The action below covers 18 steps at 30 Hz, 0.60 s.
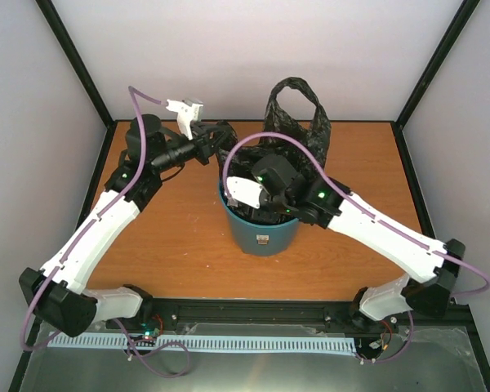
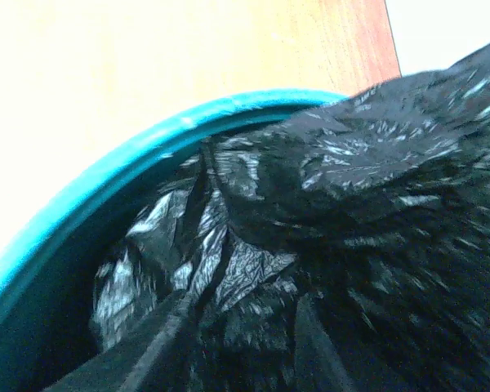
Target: Put the trash bags into the trash bin
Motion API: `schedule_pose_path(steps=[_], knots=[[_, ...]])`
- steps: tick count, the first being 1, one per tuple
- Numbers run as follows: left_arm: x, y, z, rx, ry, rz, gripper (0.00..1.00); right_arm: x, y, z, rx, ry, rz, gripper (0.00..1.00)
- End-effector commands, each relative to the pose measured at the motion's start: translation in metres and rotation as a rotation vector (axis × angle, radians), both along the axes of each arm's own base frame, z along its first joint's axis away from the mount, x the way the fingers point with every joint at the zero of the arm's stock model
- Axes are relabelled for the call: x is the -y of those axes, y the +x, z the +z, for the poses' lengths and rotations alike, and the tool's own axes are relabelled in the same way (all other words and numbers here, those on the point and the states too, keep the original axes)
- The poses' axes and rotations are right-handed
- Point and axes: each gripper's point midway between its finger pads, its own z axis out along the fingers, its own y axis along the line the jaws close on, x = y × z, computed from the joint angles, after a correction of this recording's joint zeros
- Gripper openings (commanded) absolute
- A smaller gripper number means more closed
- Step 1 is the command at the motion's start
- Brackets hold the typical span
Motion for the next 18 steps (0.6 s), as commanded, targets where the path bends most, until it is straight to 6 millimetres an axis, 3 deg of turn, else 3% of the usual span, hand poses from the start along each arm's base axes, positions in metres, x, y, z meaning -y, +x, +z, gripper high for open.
schedule_pose_path(steps=[1,4,6,12,15,18], knots=[[0.001,-0.001,0.015,0.025,-0.030,-0.023,0.01,0.009,-0.044,0.034,-0.054,0.123,0.141,0.39],[0.004,-0.004,0.015,0.026,-0.027,-0.054,0.01,0.020,-0.062,0.053,-0.072,0.200,0.167,0.44],[0.007,-0.006,0.015,0.026,-0.026,-0.079,0.01,0.032,-0.062,0.077,-0.062,0.275,0.141,0.46],[0.013,-0.013,0.014,0.006,-0.032,-0.131,0.01,0.099,0.001,0.163,0.119,0.546,-0.214,0.47],[0.015,-0.017,0.008,-0.045,-0.048,-0.149,0.01,0.137,0.018,0.199,0.263,0.637,-0.380,0.49],[0.015,-0.025,0.007,-0.078,-0.051,-0.151,0.01,0.163,0.027,0.219,0.338,0.665,-0.496,0.54]])
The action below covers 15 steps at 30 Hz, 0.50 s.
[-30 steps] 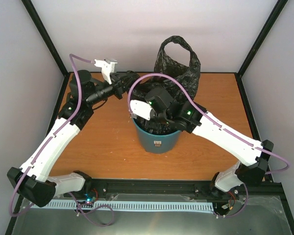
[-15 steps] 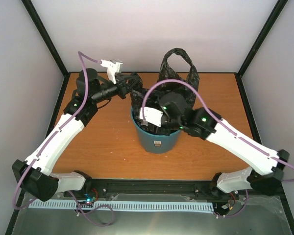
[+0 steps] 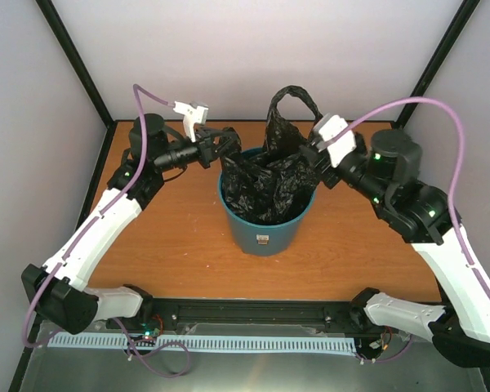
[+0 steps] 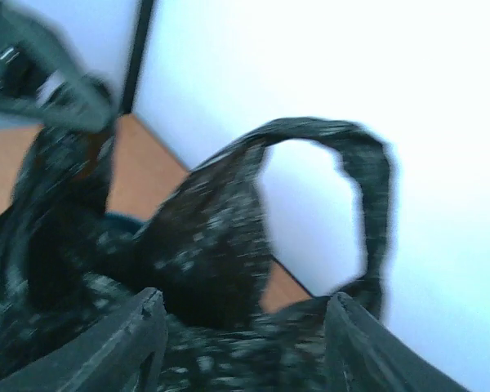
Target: Put the trash bags into the trash bin
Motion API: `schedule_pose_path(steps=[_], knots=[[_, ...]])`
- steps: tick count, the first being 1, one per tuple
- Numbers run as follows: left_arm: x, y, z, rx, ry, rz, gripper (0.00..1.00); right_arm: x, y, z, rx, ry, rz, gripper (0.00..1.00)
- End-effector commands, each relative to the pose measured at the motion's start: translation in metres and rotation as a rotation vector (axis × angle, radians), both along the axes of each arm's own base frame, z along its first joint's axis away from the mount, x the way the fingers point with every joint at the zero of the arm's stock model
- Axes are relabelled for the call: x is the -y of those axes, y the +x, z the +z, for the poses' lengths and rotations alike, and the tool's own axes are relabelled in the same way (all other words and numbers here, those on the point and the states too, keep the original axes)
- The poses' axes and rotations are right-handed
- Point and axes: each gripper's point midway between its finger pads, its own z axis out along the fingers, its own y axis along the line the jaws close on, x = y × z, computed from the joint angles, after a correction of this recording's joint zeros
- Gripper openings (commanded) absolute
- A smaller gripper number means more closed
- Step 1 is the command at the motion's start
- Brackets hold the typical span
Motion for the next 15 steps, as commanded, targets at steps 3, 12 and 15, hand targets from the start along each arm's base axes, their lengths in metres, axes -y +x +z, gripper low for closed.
schedule_pose_path(steps=[3,12,15], knots=[[0.000,-0.026,0.015,-0.027,-0.033,-0.020,0.01,0.047,0.022,0.052,0.096,0.122,-0.265,0.63],[0.013,-0.072,-0.046,-0.140,0.033,-0.062,0.01,0.027,-0.023,0.018,0.028,0.101,-0.013,0.64],[0.007,-0.082,-0.038,-0.135,0.044,-0.068,0.01,0.007,-0.055,-0.013,-0.036,0.013,0.210,0.63]])
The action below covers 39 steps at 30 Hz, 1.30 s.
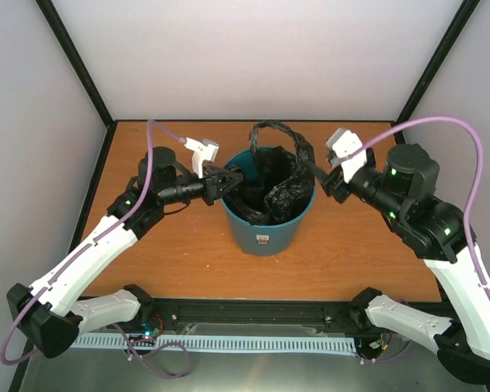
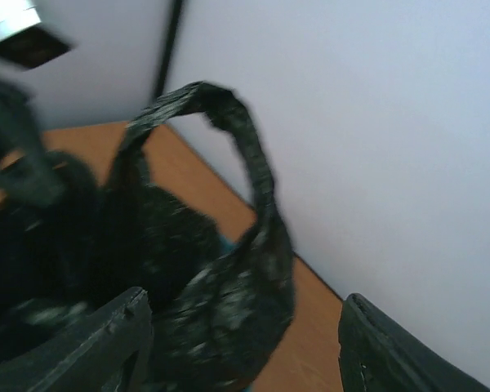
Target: Put the trash bags into the trash bin
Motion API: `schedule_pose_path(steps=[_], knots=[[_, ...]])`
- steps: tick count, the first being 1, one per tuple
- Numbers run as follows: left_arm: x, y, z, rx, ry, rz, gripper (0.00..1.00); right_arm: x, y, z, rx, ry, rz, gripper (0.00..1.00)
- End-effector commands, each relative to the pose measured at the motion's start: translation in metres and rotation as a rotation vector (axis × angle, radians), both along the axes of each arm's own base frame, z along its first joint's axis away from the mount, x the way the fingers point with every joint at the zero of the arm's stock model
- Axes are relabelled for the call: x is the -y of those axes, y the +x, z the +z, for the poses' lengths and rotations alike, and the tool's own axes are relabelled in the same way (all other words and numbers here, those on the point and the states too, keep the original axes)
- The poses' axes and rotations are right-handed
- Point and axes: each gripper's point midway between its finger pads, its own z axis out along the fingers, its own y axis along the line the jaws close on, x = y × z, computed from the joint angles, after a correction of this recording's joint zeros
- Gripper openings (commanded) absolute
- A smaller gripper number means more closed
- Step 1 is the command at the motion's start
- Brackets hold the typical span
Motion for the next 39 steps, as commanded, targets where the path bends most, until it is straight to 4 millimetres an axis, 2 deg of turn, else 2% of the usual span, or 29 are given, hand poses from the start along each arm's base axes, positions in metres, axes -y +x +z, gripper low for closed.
schedule_pose_path(steps=[1,4,8,11,26,34,39], knots=[[-0.011,-0.017,0.026,0.039,-0.014,-0.001,0.01,-0.031,-0.055,-0.037,-0.078,-0.096,0.361,0.62],[-0.011,-0.028,0.033,0.038,-0.019,-0.041,0.01,-0.036,-0.068,-0.064,-0.131,-0.183,0.460,0.61],[-0.014,-0.036,0.041,0.042,-0.036,-0.053,0.01,-0.040,-0.084,-0.071,-0.095,-0.248,0.577,0.61],[-0.017,-0.039,0.046,0.041,-0.048,-0.045,0.01,-0.045,-0.087,-0.069,-0.086,-0.259,0.619,0.61],[-0.022,-0.047,0.082,0.096,-0.061,-0.049,0.01,-0.060,-0.045,-0.076,-0.026,-0.527,0.663,0.62],[-0.022,-0.047,0.075,0.081,-0.052,-0.056,0.01,-0.064,-0.021,-0.101,-0.058,-0.639,0.627,0.65],[-0.022,-0.048,0.072,0.086,-0.050,-0.057,0.01,-0.064,-0.017,-0.115,-0.086,-0.697,0.634,0.66]])
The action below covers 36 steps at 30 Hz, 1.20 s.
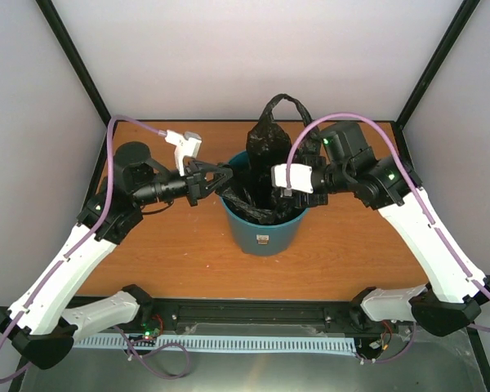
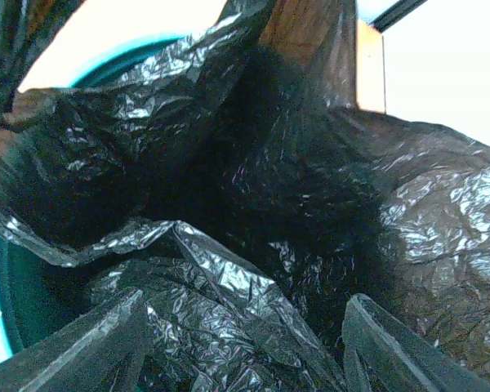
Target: Put the trash bags into the trash bin
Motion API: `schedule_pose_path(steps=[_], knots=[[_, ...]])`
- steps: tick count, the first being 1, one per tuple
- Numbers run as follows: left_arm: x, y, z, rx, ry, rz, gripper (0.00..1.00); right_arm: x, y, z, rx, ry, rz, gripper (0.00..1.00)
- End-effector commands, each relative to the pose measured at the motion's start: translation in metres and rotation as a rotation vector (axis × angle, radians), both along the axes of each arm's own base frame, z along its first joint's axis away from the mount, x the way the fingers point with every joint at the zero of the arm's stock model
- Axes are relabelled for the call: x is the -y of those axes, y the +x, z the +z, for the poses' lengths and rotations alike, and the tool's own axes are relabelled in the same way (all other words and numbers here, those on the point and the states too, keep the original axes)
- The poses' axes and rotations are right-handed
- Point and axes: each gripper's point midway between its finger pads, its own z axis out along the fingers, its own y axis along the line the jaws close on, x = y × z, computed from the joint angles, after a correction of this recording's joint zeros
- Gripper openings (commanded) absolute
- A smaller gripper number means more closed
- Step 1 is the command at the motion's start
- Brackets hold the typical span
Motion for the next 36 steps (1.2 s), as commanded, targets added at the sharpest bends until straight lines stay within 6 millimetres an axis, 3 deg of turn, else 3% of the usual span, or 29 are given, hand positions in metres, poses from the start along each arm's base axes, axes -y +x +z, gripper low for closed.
schedule_pose_path(steps=[1,11,13,15,20,29,36], knots=[[-0.002,-0.007,0.007,0.033,-0.005,-0.014,0.01,0.002,0.003,-0.012,0.016,-0.077,0.001,0.66],[0.000,-0.008,0.001,0.030,0.001,-0.030,0.01,-0.018,0.016,-0.021,0.088,-0.143,-0.003,0.65],[-0.001,-0.008,-0.001,0.025,0.007,-0.026,0.01,-0.018,0.014,-0.026,0.075,-0.169,0.004,0.48],[-0.001,-0.009,-0.003,0.020,0.011,-0.028,0.01,-0.015,0.010,-0.024,0.065,-0.166,-0.001,0.23],[-0.008,-0.012,-0.010,0.023,0.036,-0.007,0.01,-0.001,-0.013,-0.014,0.080,-0.092,-0.005,0.09],[-0.022,-0.017,-0.056,-0.055,0.114,0.053,0.01,0.014,-0.065,-0.014,-0.017,0.039,0.041,0.03],[-0.038,-0.018,-0.088,-0.097,0.166,0.131,0.01,0.017,-0.087,-0.042,-0.067,0.141,0.053,0.03]])
